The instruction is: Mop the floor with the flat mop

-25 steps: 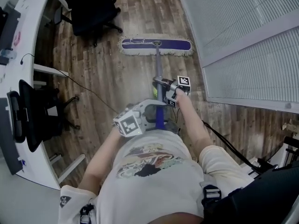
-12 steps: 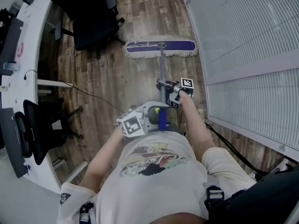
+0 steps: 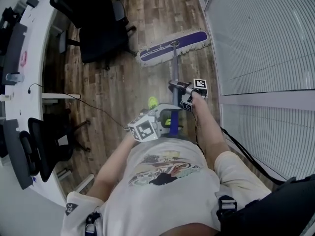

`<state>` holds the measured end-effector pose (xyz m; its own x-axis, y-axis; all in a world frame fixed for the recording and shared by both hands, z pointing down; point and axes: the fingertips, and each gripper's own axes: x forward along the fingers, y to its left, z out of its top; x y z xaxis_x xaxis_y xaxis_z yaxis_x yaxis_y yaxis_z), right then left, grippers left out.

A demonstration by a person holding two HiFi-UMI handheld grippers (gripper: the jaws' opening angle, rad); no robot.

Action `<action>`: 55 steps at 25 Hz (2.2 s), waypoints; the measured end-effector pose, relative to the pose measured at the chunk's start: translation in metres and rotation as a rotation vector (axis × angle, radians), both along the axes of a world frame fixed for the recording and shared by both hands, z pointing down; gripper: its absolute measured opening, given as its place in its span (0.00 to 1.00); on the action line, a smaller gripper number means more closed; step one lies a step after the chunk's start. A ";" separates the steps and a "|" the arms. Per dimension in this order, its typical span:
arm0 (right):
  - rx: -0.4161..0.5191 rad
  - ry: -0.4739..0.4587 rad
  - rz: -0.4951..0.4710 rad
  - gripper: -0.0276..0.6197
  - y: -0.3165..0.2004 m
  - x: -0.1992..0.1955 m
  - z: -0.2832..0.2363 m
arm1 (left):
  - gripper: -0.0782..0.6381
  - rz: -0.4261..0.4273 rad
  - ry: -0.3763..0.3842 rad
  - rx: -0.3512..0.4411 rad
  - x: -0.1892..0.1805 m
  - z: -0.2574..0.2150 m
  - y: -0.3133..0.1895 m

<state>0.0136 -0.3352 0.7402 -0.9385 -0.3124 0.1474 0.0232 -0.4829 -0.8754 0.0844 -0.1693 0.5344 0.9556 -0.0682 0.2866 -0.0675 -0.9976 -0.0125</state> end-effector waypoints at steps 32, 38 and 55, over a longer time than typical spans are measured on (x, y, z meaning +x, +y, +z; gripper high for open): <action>-0.051 -0.100 0.225 0.25 -0.135 -0.009 -0.001 | 0.47 0.170 -0.122 0.000 -0.010 0.008 -0.119; -0.042 -0.114 0.201 0.25 -0.024 0.027 0.002 | 0.47 0.171 -0.150 0.005 0.032 0.013 -0.007; -0.064 -0.136 0.201 0.25 0.183 0.058 -0.008 | 0.47 0.190 -0.125 -0.026 0.060 0.000 0.197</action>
